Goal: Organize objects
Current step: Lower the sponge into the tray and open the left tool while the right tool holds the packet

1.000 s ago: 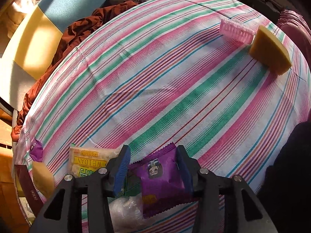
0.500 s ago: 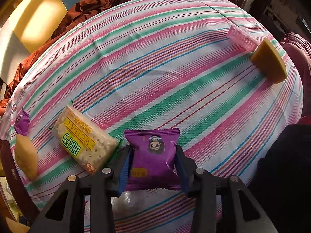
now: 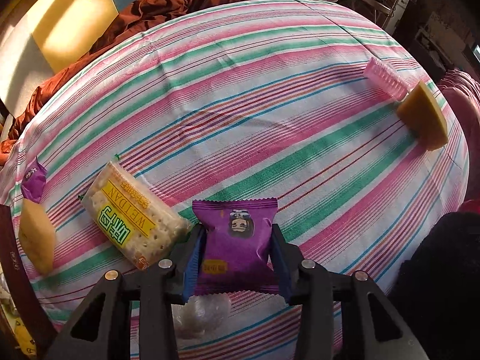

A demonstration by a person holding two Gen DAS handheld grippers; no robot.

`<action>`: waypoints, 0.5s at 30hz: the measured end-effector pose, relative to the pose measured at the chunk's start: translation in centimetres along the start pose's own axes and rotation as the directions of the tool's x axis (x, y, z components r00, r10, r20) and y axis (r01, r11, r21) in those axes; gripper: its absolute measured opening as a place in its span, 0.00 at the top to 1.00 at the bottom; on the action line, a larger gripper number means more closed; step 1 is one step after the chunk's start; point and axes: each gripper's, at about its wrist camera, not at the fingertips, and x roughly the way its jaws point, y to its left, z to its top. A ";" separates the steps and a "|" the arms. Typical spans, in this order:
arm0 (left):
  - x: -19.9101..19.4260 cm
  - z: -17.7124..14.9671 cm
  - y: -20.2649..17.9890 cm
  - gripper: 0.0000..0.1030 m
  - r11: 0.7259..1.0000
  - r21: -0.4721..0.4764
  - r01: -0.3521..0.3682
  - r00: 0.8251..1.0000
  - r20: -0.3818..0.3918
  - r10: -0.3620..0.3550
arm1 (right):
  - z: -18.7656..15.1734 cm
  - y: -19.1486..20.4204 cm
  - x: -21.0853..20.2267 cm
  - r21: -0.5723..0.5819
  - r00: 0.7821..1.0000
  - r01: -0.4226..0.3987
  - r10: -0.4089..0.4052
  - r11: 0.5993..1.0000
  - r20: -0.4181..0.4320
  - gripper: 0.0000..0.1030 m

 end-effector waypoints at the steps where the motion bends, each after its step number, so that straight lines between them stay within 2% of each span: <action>1: -0.1 0.2 1.2 0.51 1.000 -0.012 -0.027 1.000 0.005 0.027 | 0.0 -0.1 0.0 0.000 1.000 -0.001 0.001 1.000 0.000 0.59; 3: -0.3 0.2 3.6 0.50 0.995 -0.035 -0.097 0.995 0.002 0.097 | -0.1 -0.4 -0.1 -0.002 1.000 0.001 -0.001 1.000 0.001 0.59; 9: -0.4 -1.3 9.2 0.43 0.972 -0.080 -0.221 0.975 -0.046 0.218 | -0.3 -1.1 -0.4 -0.009 1.000 0.007 -0.007 1.000 0.003 0.59; 11: -0.4 -2.0 10.0 0.32 0.969 -0.092 -0.231 0.972 -0.059 0.226 | -0.4 -1.5 -0.4 -0.010 1.000 0.008 -0.008 1.000 0.003 0.59; 15: -0.9 -3.3 10.5 0.28 0.965 -0.116 -0.237 0.971 -0.067 0.230 | -0.7 -2.1 -0.7 -0.014 1.000 0.013 -0.013 1.000 0.006 0.59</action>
